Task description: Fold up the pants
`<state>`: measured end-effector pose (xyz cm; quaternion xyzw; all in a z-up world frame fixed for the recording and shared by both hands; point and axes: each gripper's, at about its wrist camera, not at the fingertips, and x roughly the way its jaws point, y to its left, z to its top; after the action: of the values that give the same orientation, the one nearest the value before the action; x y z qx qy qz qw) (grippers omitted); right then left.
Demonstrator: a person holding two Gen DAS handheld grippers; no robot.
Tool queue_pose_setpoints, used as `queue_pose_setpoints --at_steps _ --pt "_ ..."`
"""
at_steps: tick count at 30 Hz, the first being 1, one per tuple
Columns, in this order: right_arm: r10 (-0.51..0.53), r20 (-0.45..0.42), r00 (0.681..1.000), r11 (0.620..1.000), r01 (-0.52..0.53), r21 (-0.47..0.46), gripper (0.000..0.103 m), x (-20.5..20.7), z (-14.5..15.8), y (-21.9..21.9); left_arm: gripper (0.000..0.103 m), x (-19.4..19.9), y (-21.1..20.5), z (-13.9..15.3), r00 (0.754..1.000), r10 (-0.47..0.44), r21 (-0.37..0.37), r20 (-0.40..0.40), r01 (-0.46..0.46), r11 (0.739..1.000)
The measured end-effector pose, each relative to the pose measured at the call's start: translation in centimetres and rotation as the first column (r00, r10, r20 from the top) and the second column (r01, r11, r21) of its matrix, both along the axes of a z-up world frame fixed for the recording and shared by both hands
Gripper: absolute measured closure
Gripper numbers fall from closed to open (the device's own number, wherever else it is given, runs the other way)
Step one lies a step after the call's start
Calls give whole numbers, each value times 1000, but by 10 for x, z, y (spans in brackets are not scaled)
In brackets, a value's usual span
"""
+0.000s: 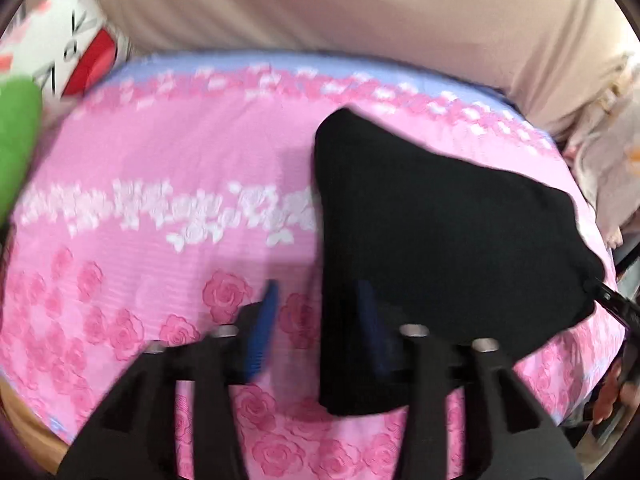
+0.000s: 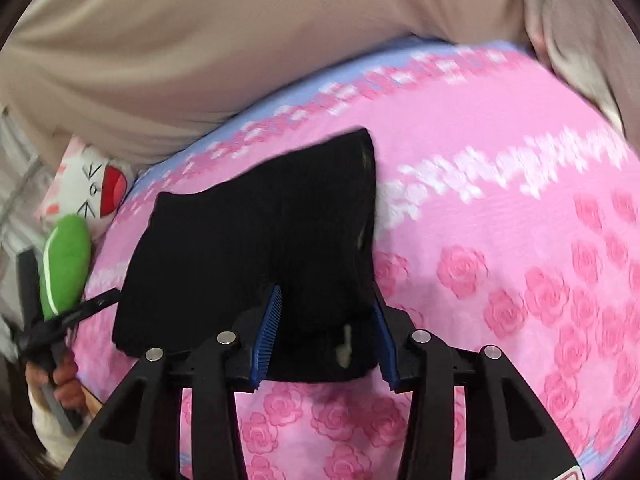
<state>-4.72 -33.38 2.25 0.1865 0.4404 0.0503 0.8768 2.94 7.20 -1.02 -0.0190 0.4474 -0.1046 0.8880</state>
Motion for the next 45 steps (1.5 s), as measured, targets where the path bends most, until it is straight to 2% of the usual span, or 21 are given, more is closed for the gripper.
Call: queue_pose_setpoints --at_steps 1,2,3,6,12,14,15,16,17,20,21,25,28,29,31,32,38,40,42,44,45 --pt "3 13 1000 1000 -3 30 60 -1 4 -2 19 -7 -4 9 999 -22 -8 30 22 1000" --pt "2 31 1000 1000 -3 25 63 -1 7 -3 11 -13 -10 17 997 -37 -12 65 38 999" --pt "8 47 999 1000 -8 5 78 -1 13 -3 10 -22 -20 27 992 -60 -7 112 61 998" --pt "48 70 996 998 -44 -52 88 8 32 8 6 -30 -61 43 970 -177 12 167 178 984" --pt "301 136 944 951 -308 36 90 43 74 65 6 -31 -149 31 900 -410 2 149 414 910" --pt "370 141 918 922 -381 65 90 55 81 86 6 -27 -169 26 895 -416 45 163 414 909" --pt "389 135 911 913 -401 75 89 60 83 91 7 -20 -169 23 904 -383 -11 187 392 920" --pt "394 125 911 910 -406 86 88 67 81 92 17 -14 -170 20 910 -378 -31 172 389 921" --pt "389 117 914 913 -400 82 86 71 80 89 50 -6 -172 15 912 -385 -31 144 393 919" --pt "308 116 944 947 -316 57 63 60 77 65 94 20 -167 -5 921 -388 -120 14 387 914" --pt "269 127 955 960 -276 45 56 48 74 51 94 26 -163 -9 923 -384 -146 -7 379 914" --pt "157 56 986 983 -150 -110 53 10 44 20 96 31 -152 -1 935 -353 -156 25 353 923" --pt "128 -38 991 986 -131 -101 53 4 8 15 97 33 -140 17 944 -323 -182 71 330 926" --pt "135 -51 990 984 -140 -113 58 6 -1 18 97 33 -135 25 944 -318 -196 82 328 924" --pt "136 -63 989 973 -145 -180 90 13 -10 29 97 34 -121 47 947 -300 -225 113 318 921" --pt "155 -45 987 976 -160 -149 99 17 -5 31 97 33 -113 58 947 -295 -234 129 318 919" --pt "182 163 970 977 -160 -142 99 4 71 25 97 15 -110 96 917 -357 -265 179 395 880" --pt "142 67 988 980 -131 -151 97 12 35 11 91 12 -134 72 905 -410 -256 115 426 868" --pt "72 -83 994 989 -82 -125 81 23 -19 -7 88 8 -164 31 886 -464 -205 19 458 865" --pt "34 -40 999 999 -34 14 74 11 -18 -25 81 1 -180 5 876 -480 -152 -38 470 870" --pt "14 -11 1000 999 -14 31 56 4 -6 -31 78 -5 -183 -1 875 -483 -138 -40 474 870"
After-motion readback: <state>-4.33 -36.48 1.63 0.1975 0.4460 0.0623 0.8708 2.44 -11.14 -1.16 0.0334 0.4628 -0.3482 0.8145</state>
